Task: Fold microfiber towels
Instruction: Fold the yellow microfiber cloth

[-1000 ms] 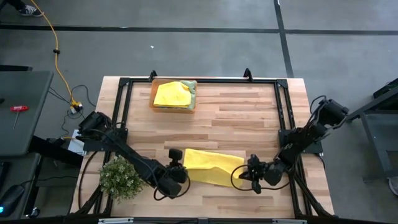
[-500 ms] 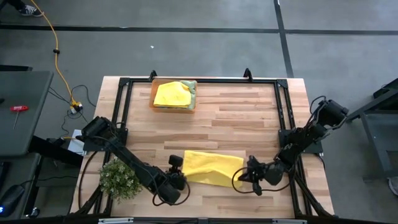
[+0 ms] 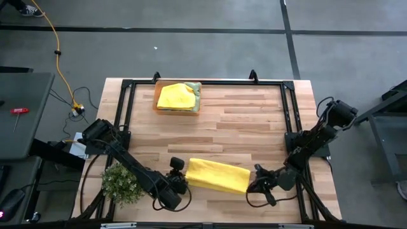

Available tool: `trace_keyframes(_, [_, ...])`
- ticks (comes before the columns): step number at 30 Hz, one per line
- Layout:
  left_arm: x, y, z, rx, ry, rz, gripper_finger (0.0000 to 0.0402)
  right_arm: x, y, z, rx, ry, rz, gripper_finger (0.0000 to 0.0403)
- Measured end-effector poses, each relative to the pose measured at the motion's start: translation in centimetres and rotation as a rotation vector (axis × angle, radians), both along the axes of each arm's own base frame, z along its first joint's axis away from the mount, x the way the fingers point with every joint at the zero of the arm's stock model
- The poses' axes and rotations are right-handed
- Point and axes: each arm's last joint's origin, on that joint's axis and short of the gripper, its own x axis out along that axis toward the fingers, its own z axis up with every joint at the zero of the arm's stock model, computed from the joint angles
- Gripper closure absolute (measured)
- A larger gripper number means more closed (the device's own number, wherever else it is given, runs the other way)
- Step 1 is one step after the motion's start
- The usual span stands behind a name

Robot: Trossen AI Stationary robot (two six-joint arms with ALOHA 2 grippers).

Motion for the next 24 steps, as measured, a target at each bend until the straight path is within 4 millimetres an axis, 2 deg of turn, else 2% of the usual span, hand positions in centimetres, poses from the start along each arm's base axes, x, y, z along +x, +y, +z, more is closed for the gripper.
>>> trace_keyframes(9, [0.0, -0.1, -0.1, -0.012, -0.001, 0.011, 0.0402, -0.2, -0.3, -0.6, -0.027, 0.054, -0.035, 0.0403])
trace_keyframes(18, [0.4, -0.7, -0.2, -0.14, 0.011, -0.034, 0.0396, -0.3, -0.5, -1.0, -0.017, 0.106, -0.068, 0.0401])
trace_keyframes(24, [0.6, -0.7, -0.1, -0.154, 0.007, -0.048, 0.0386, -0.4, -0.8, -1.3, -0.05, 0.126, -0.107, 0.0362])
